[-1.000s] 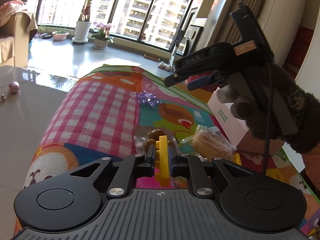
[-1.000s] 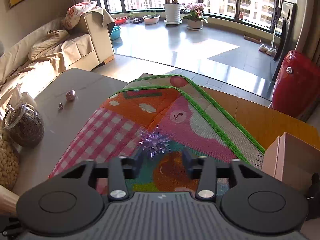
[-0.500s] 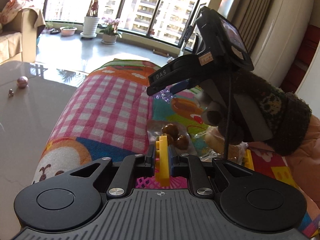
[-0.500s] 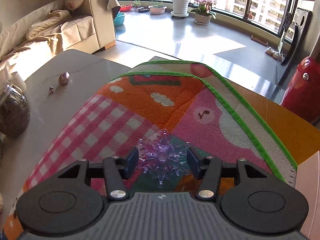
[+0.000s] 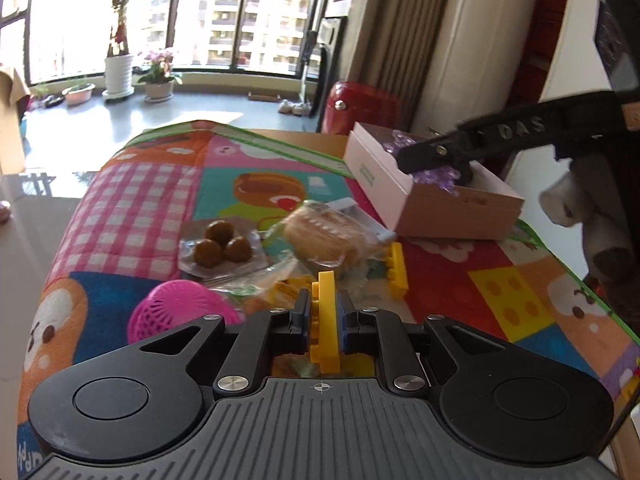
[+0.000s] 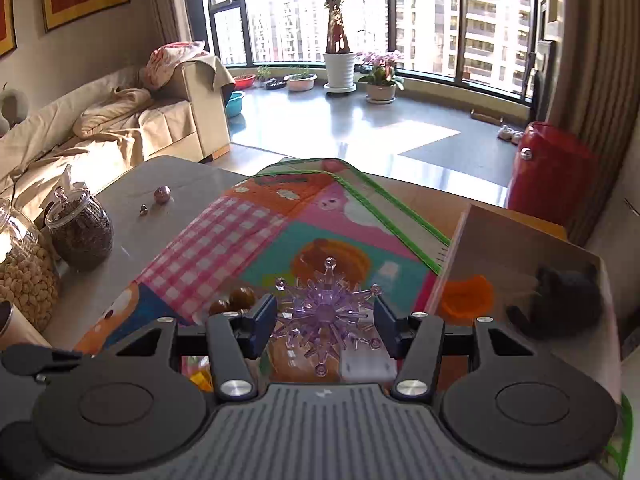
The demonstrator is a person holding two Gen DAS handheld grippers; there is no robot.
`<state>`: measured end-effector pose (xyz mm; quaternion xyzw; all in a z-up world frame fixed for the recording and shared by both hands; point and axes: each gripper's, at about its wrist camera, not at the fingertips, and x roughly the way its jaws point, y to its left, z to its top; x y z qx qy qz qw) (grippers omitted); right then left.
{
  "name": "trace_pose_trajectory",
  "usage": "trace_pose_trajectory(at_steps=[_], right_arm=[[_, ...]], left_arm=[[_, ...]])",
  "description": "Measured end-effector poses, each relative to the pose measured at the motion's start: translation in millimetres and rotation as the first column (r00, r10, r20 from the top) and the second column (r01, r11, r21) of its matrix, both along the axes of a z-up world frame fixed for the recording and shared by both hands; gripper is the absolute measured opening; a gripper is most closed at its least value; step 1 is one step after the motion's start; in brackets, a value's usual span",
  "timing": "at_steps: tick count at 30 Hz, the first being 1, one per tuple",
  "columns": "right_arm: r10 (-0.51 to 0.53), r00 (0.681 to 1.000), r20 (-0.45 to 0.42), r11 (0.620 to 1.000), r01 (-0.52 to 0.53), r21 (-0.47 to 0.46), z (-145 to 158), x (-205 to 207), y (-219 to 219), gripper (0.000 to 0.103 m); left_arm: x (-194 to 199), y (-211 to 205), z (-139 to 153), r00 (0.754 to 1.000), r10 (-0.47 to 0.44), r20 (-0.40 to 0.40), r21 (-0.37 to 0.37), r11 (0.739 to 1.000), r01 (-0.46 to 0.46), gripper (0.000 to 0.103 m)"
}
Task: Organize objects
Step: 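Carry the star toward the box with the right tool while left tool drops the yellow block in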
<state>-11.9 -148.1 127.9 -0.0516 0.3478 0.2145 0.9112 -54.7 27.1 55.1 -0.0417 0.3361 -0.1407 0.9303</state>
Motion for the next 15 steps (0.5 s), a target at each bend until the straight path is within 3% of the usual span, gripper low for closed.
trace_pose_trajectory(at_steps=[5, 9, 12, 15], right_arm=[[-0.078, 0.997, 0.018, 0.997, 0.079, -0.014, -12.7, -65.4, -55.0, 0.053], [-0.102, 0.993, 0.050, 0.993, 0.105, -0.059, -30.2, -106.4, -80.5, 0.053], [-0.116, 0.991, 0.060, 0.991, 0.119, -0.058, -39.1, -119.6, -95.5, 0.053], [-0.137, 0.988, 0.065, 0.989, 0.140, -0.040, -43.7, -118.9, -104.6, 0.053]], left_arm=[[-9.0, -37.4, 10.5, 0.996, -0.086, 0.027, 0.021, 0.996, 0.085, 0.015], [0.4, -67.1, 14.5, 0.987, -0.162, 0.005, 0.022, 0.987, 0.162, 0.015], [20.8, -89.9, 21.0, 0.976, -0.218, 0.003, 0.010, 0.976, 0.218, 0.015], [57.2, -108.9, 40.0, 0.974, -0.217, 0.056, -0.026, 0.975, 0.219, 0.015]])
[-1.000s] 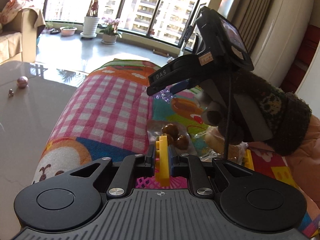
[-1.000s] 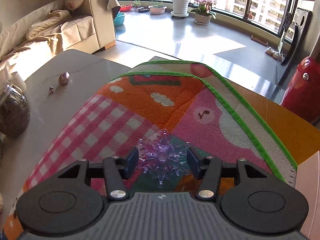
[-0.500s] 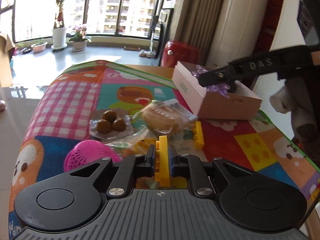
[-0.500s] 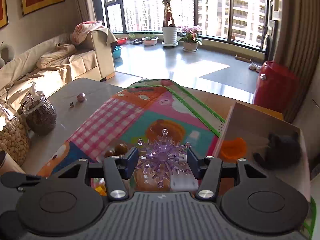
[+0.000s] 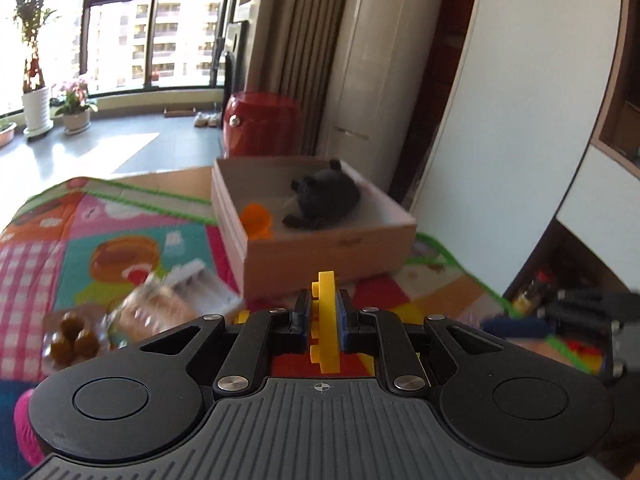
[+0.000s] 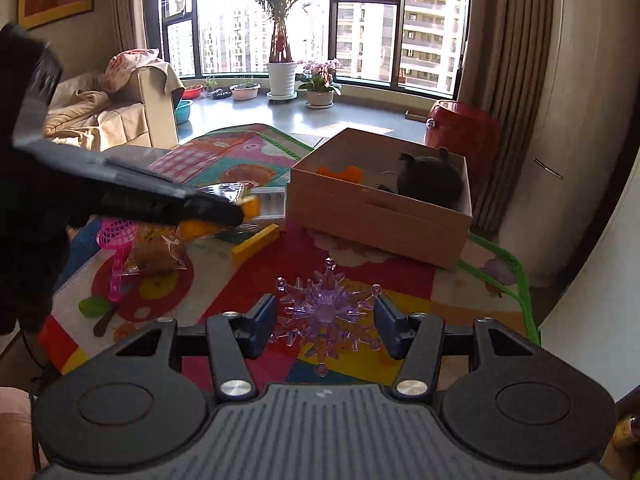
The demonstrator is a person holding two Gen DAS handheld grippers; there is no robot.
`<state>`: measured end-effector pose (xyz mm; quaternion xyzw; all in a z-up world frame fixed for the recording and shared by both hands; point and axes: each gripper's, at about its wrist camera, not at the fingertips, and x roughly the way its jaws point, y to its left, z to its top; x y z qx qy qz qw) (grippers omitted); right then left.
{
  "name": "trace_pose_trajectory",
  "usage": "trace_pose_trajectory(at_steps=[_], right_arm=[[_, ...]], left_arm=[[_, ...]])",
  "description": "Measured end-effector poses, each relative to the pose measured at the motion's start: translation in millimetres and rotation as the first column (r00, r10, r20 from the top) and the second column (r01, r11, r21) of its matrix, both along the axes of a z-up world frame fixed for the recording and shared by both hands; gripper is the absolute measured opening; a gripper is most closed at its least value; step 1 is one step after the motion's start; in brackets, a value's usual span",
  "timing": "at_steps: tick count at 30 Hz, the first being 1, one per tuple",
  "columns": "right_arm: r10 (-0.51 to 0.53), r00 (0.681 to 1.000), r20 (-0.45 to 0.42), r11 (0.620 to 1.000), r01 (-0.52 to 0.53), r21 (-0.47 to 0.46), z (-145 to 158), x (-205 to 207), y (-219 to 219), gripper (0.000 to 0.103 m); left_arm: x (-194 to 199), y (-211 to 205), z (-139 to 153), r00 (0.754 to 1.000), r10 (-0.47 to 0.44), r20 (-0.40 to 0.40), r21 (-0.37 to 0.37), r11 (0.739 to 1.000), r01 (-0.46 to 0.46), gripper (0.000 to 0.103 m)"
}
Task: Organize objects
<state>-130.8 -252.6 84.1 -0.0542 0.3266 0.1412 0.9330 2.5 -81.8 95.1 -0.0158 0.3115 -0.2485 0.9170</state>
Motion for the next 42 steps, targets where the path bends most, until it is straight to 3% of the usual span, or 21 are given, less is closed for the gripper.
trace_pose_trajectory(at_steps=[3, 6, 10, 11, 15, 19, 21, 22, 23, 27, 33, 37, 42], right_arm=[[-0.020, 1.000, 0.004, 0.999, 0.020, 0.031, -2.3, 5.7, -4.8, 0.053], [-0.044, 0.999, 0.006, 0.997, 0.044, 0.061, -2.8, 11.1, -10.8, 0.053], [-0.077, 0.997, 0.028, 0.993, 0.074, 0.090, 1.5, 16.1, -20.6, 0.053], [-0.087, 0.996, 0.032, 0.992, 0.083, 0.097, 4.5, 19.5, -22.9, 0.053], [-0.132, 0.989, 0.063, 0.981, 0.121, 0.149, 26.1, 44.8, -27.5, 0.053], [-0.184, 0.970, 0.157, 0.970, 0.153, 0.190, 61.0, 84.5, -16.7, 0.054], [-0.204, 0.963, 0.178, 0.966, 0.169, 0.195, 74.4, 112.3, -7.0, 0.061], [-0.219, 0.961, 0.172, 0.964, 0.186, 0.189, 76.6, 124.0, -2.9, 0.080], [-0.236, 0.956, 0.172, 0.961, 0.205, 0.184, 76.3, 131.5, 0.5, 0.092], [-0.260, 0.958, 0.119, 0.956, 0.238, 0.169, 51.5, 133.2, 5.0, 0.095], [-0.319, 0.947, 0.036, 0.933, 0.307, 0.186, -20.2, 84.9, 1.7, 0.103], [-0.327, 0.944, 0.050, 0.937, 0.318, 0.144, -55.3, 56.3, 9.7, 0.103], [-0.315, 0.942, 0.117, 0.947, 0.304, 0.103, -69.3, 48.1, 21.4, 0.103]], left_arm=[[47.0, -10.8, 16.2, 0.996, 0.015, 0.083, -0.091, 0.996, -0.007, 0.021], [86.6, -21.6, 10.4, 0.986, 0.116, 0.120, -0.018, 0.993, -0.115, 0.023], [77.0, 14.4, 2.0, 0.981, 0.170, 0.098, -0.196, 0.969, -0.148, 0.023], [67.0, 23.3, -1.9, 0.979, 0.176, 0.099, -0.204, 0.967, -0.153, 0.023], [22.8, 47.4, -20.2, 0.981, 0.174, 0.080, -0.122, 0.979, -0.164, 0.023], [-7.8, 55.4, -39.6, 0.990, 0.138, 0.042, -0.038, 0.990, -0.136, 0.023], [-14.5, 55.9, -47.2, 0.992, 0.125, 0.027, -0.012, 0.992, -0.125, 0.023], [-18.4, 56.0, -50.6, 0.993, 0.118, 0.018, 0.000, 0.993, -0.118, 0.023], [-21.3, 56.9, -53.4, 0.994, 0.110, 0.012, 0.013, 0.994, -0.111, 0.023], [-33.1, 60.0, -62.7, 0.997, 0.080, 0.015, 0.051, 0.995, -0.081, 0.023], [-43.6, 61.9, -68.1, 0.997, 0.072, 0.003, 0.020, 0.997, -0.072, 0.023], [-42.9, 52.1, -67.2, 0.998, 0.068, 0.014, 0.032, 0.997, -0.068, 0.023], [-31.1, 31.4, -73.6, 0.997, 0.066, 0.027, 0.092, 0.993, -0.068, 0.023]])
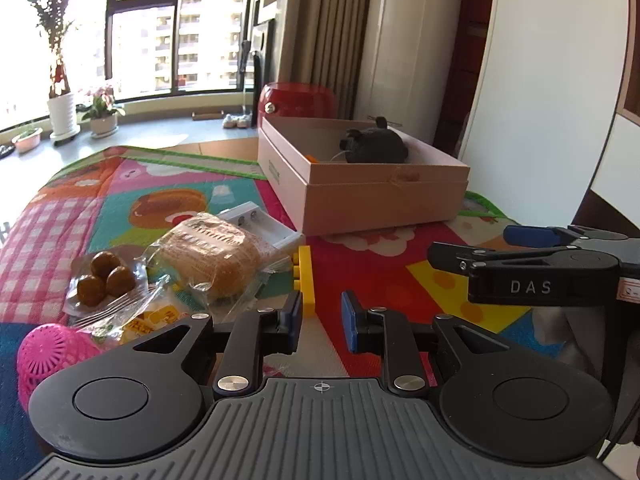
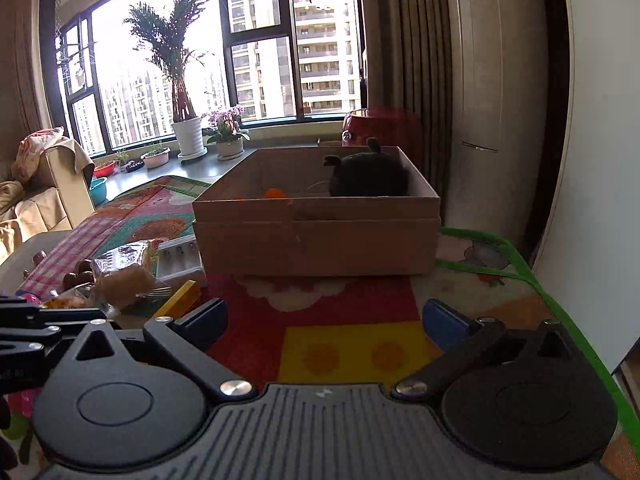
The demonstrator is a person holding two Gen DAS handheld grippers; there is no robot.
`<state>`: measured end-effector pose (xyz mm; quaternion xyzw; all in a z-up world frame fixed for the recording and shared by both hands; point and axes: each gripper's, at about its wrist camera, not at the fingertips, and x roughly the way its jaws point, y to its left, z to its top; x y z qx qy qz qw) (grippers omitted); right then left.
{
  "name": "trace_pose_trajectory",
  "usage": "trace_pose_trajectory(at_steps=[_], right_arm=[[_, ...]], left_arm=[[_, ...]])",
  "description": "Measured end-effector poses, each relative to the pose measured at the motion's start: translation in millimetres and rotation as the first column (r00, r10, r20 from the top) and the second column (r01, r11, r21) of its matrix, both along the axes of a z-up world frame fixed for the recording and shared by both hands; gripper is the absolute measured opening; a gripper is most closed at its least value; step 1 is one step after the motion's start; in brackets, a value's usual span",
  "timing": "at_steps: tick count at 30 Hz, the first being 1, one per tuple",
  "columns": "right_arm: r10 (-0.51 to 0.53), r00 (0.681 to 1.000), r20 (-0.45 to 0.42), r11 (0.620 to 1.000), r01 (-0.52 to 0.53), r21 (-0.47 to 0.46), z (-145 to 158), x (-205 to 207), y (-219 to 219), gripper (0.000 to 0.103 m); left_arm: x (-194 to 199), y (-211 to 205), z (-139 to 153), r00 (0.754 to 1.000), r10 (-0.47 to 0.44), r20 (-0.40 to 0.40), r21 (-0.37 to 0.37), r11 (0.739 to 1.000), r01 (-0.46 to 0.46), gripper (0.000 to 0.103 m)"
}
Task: Organize objects
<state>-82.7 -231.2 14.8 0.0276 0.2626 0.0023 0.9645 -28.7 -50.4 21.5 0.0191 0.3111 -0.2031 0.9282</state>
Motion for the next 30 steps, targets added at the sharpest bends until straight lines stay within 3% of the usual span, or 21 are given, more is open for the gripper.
trace_pose_trajectory(at_steps=[5, 10, 14, 18, 21, 25, 30], right_arm=[[0.015, 1.000, -0.009, 1.000, -0.015, 0.016, 2.9, 3.4, -4.3, 0.103], [0.015, 1.000, -0.018, 0.999, -0.014, 0.031, 2.3, 5.2, -6.1, 0.103], [0.009, 0.999, -0.037, 0.999, -0.007, 0.037, 0.6, 6.8, -7.5, 0.103], [0.003, 0.999, -0.045, 0.999, -0.001, 0.039, -0.4, 8.5, -7.8, 0.103], [0.014, 0.999, -0.046, 0.999, -0.012, 0.042, -0.9, 7.9, -7.5, 0.103], [0.051, 0.997, -0.057, 0.998, -0.050, 0.025, -0.2, 7.3, -1.8, 0.103], [0.213, 0.972, -0.102, 0.977, -0.211, 0.031, 3.9, 1.1, 32.3, 0.103]], left_arm=[[27.2, -18.1, -11.2, 1.000, 0.013, -0.015, 0.063, 0.998, -0.012, 0.023], [54.2, -26.3, -24.5, 0.997, 0.062, -0.043, 0.077, 0.995, -0.059, 0.024], [50.0, -23.3, -24.9, 0.998, 0.040, -0.051, 0.035, 0.999, -0.038, 0.024], [33.7, -20.9, -25.1, 0.999, 0.007, -0.039, 0.061, 0.998, -0.004, 0.020], [18.9, -0.5, -18.9, 0.997, 0.018, -0.069, -0.001, 1.000, -0.018, 0.020], [-12.2, 51.0, 7.0, 0.993, 0.104, -0.062, -0.092, 0.990, -0.109, 0.020], [-45.8, 124.6, 39.6, 0.959, 0.283, 0.007, -0.152, 0.948, -0.279, 0.020]])
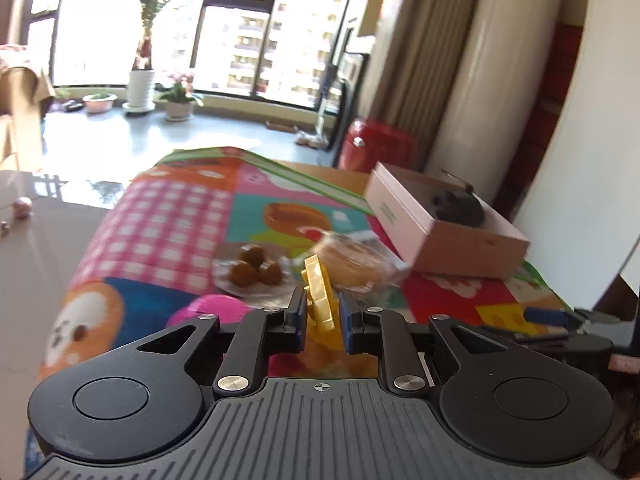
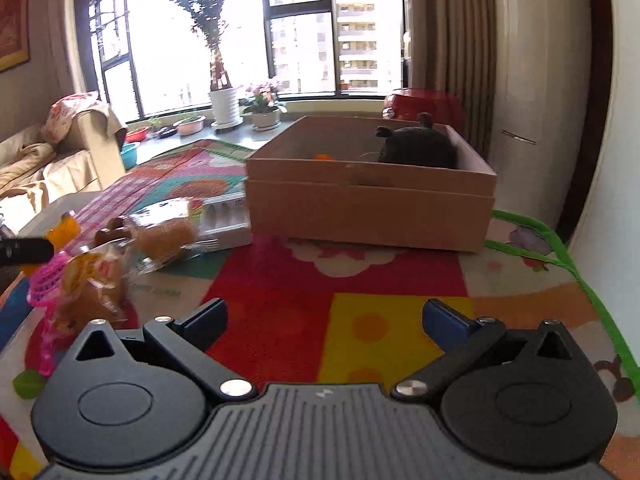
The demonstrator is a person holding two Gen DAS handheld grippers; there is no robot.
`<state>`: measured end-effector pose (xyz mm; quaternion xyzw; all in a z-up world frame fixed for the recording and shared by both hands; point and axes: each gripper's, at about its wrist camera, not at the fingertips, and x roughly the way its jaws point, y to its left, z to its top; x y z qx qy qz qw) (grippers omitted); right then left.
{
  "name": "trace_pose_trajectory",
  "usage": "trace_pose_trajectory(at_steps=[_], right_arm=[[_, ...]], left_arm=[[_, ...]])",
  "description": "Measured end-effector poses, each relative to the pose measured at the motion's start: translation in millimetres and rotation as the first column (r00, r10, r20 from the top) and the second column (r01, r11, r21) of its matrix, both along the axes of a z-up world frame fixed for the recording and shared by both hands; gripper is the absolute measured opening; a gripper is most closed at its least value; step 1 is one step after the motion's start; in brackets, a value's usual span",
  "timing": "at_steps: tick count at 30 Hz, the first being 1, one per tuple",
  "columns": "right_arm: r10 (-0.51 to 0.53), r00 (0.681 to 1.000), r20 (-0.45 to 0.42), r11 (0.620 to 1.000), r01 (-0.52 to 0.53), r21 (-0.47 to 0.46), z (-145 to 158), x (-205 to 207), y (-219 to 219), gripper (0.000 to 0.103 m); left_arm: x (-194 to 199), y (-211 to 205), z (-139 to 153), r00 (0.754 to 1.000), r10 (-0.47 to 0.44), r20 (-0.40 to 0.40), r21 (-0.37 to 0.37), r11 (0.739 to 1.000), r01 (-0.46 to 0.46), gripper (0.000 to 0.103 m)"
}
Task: Organize objects
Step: 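Grasp the second yellow toy block with the left tool, then grasp the yellow-wrapped bread bag with the right tool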
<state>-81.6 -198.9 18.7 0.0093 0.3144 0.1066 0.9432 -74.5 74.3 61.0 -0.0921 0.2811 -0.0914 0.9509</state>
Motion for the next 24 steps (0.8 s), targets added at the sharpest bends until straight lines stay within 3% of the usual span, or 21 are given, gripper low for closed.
trace_pose_trajectory(at_steps=[3, 8, 13, 18, 21, 24], right_arm=[[0.135, 0.990, -0.036, 0.991, -0.135, 0.007, 2.6, -1.8, 33.8, 0.103], [0.321, 0.945, -0.069, 0.947, -0.322, -0.003, 12.5, -3.4, 93.1, 0.103], [0.352, 0.935, -0.045, 0.933, -0.354, -0.059, 23.8, 13.9, 130.8, 0.103], [0.335, 0.938, -0.094, 0.936, -0.342, -0.079, 16.1, 44.8, 155.1, 0.100], [0.309, 0.942, -0.133, 0.942, -0.322, -0.090, 6.7, 53.3, 159.2, 0.092], [0.331, 0.931, -0.157, 0.936, -0.345, -0.069, 7.2, 43.4, 151.4, 0.062]], left_arm=[[-7.8, 31.2, 10.3, 0.995, 0.100, 0.031, -0.011, 0.995, -0.099, 0.020], [-13.5, 57.1, 10.8, 0.988, 0.149, 0.038, -0.062, 0.987, -0.147, 0.020], [-15.6, 66.0, 1.7, 0.989, 0.146, 0.022, -0.096, 0.985, -0.143, 0.020], [-17.5, 68.7, -5.9, 0.992, 0.126, 0.004, -0.104, 0.987, -0.125, 0.020], [-20.2, 62.5, -9.1, 0.996, 0.088, -0.004, -0.089, 0.992, -0.088, 0.020], [-21.9, 51.1, -12.4, 0.999, 0.051, -0.014, -0.067, 0.996, -0.051, 0.020]])
